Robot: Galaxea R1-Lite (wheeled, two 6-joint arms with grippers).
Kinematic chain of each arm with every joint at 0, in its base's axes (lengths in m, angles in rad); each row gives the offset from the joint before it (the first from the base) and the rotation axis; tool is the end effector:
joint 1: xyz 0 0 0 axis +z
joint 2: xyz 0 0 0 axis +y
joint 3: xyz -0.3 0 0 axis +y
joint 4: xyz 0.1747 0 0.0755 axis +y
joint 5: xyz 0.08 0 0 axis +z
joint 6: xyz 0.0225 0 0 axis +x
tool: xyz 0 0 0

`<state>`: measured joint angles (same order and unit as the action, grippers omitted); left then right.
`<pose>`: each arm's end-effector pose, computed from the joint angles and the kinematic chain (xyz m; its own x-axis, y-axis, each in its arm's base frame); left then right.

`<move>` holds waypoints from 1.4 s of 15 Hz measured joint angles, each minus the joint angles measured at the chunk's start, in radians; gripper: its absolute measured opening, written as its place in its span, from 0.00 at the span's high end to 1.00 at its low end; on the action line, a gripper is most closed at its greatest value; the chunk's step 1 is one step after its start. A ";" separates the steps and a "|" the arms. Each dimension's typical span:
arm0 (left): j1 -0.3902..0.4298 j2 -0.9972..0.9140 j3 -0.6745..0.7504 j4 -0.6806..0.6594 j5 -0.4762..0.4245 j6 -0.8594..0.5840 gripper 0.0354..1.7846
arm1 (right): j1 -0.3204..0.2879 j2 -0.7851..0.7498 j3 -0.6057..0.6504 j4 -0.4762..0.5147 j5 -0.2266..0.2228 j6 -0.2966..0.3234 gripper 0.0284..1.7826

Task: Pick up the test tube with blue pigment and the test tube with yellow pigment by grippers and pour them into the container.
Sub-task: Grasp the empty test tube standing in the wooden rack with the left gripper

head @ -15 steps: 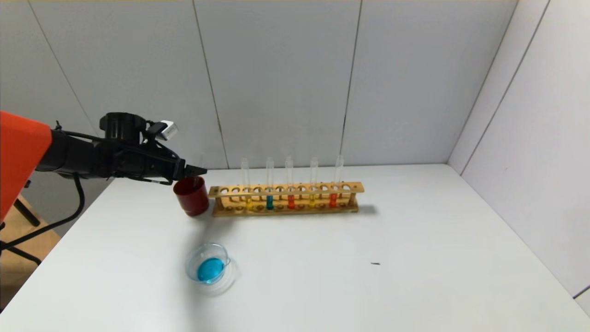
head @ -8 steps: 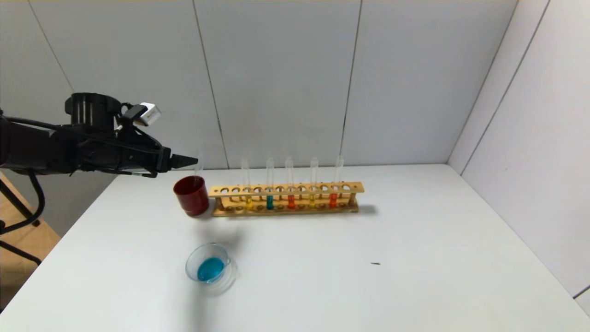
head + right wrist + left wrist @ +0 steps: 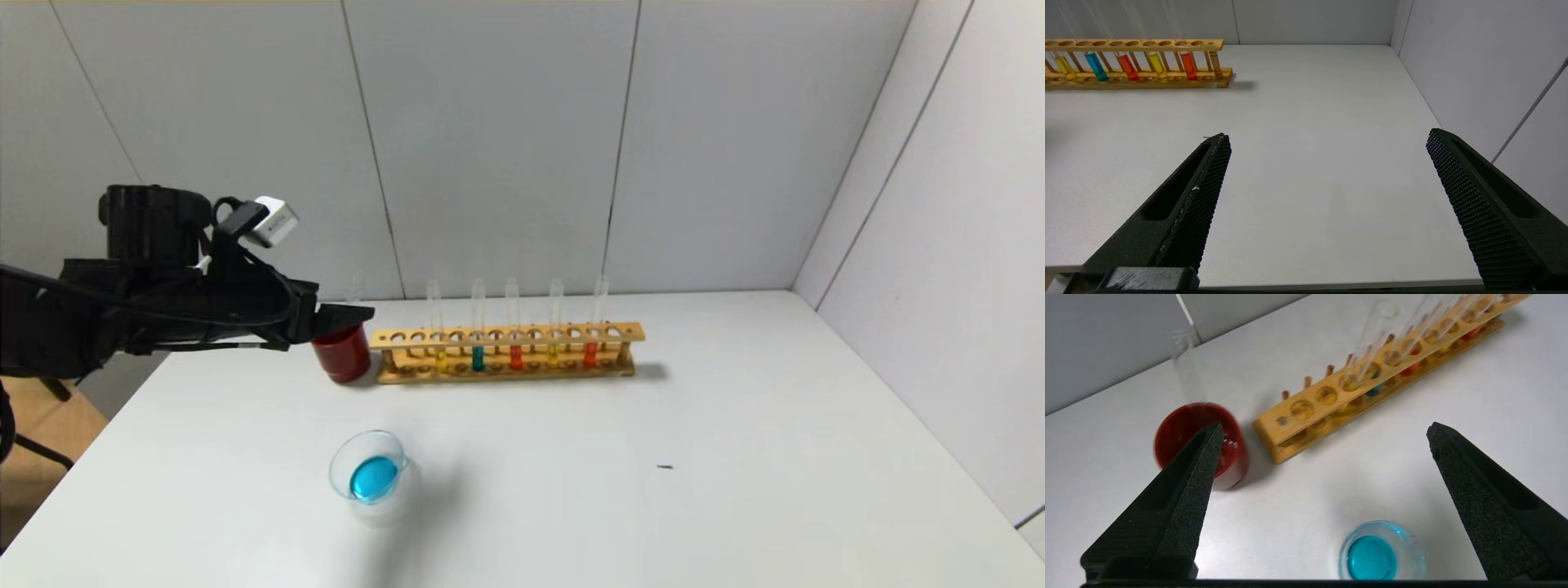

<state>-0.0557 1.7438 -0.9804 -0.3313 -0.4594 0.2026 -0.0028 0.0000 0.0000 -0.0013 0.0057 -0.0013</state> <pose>0.3200 -0.0278 0.1873 0.7880 -0.4880 -0.3754 0.5268 0.8500 0.0008 -0.0228 0.0002 0.0756 1.0000 0.0029 0.0013 -0.0029 1.0000 -0.0013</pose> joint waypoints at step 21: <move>-0.199 0.364 -0.158 -0.298 0.251 -0.078 0.02 | 0.000 0.000 0.000 0.000 0.000 0.000 0.02</move>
<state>-0.2545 2.1081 -1.1387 -0.6296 -0.2087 0.1249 -0.0028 0.0000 0.0000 -0.0013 0.0053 -0.0009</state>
